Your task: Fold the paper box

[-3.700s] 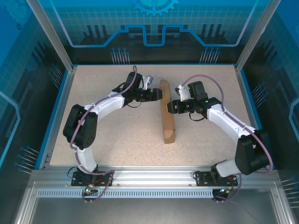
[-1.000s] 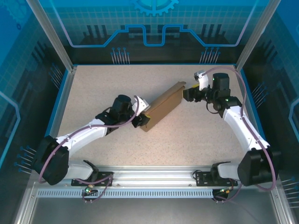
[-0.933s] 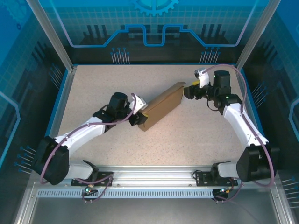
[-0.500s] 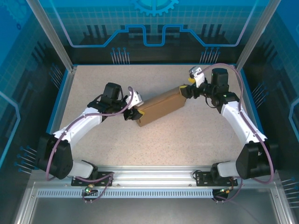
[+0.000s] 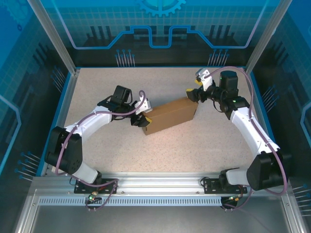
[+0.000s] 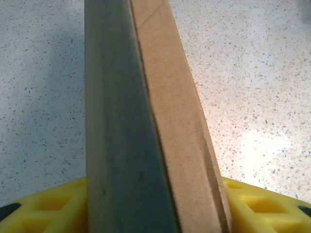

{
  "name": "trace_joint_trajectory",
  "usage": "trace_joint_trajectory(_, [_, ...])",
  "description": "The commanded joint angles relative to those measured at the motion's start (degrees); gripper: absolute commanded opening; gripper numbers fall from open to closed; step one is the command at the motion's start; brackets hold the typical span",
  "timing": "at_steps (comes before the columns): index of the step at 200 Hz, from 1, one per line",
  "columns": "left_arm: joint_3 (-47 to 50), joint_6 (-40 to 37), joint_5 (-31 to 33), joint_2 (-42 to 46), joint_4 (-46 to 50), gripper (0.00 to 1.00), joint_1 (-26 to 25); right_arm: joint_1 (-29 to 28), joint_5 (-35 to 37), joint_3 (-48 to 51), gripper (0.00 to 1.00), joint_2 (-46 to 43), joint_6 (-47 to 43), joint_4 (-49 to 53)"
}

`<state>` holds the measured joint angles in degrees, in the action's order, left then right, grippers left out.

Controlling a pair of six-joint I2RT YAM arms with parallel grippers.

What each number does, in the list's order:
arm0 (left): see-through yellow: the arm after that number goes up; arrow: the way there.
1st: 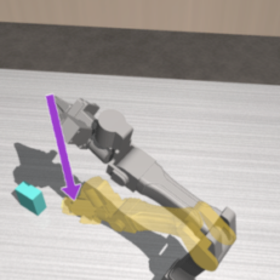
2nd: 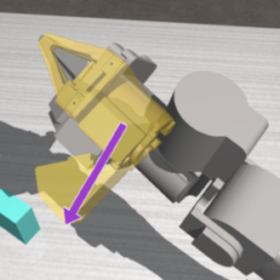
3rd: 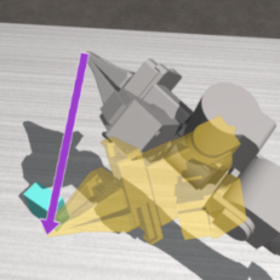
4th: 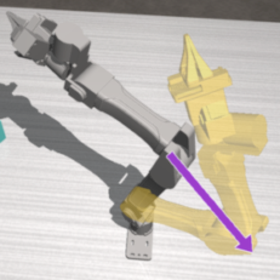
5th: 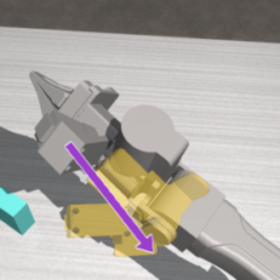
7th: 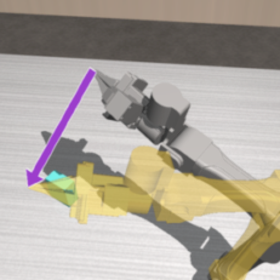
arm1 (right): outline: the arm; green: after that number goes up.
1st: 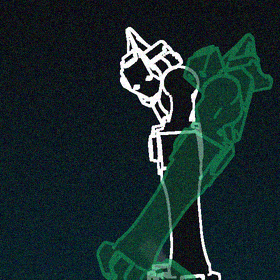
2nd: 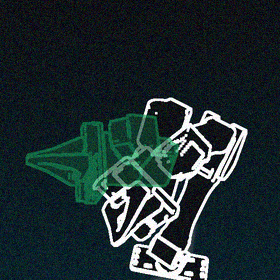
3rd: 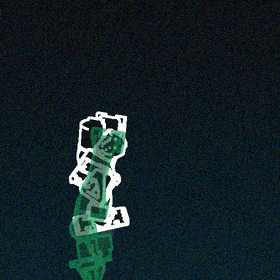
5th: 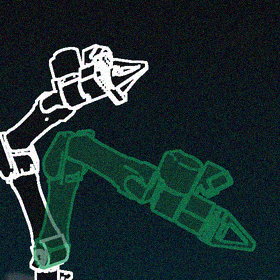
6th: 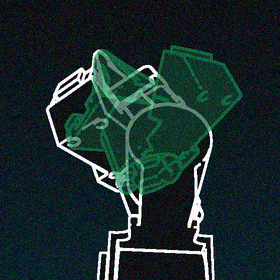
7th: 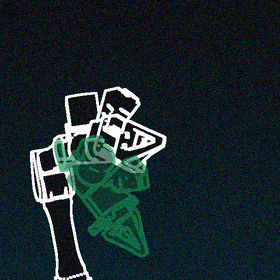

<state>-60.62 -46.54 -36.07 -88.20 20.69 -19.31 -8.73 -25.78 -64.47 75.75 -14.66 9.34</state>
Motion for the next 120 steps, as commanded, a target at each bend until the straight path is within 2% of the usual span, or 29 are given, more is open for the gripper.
trace_joint_trajectory(1, [-2.1,-2.6,-2.7,-0.6,-0.3,0.6,0.7,-1.0,0.7,1.1,0.69,-0.1,-0.4,-0.7])
trace_joint_trajectory(28, [-2.0,-2.5,-2.8,-0.5,-0.6,0.6,0.9,-1.0,1.1,1.0,0.68,0.6,-0.5,-0.1])
trace_joint_trajectory(63, [-2.6,-2.9,-3.4,-0.9,0.5,0.51,1.4,-0.9,1.4,2.2,0.69,0.6,-2.2,-1.0])
trace_joint_trajectory(95, [-4.2,-3.8,-4.1,-1.7,2.7,0.45,2.7,2.4,-4.9,1.9,0.7,2.8,-7.5,-1.5])
trace_joint_trajectory(120, [-4.4,-3.7,-4.8,-1.9,2.8,0.44,3.0,4.3,-4.9,-1.8,0.7,5.5,-12.8,3.3])
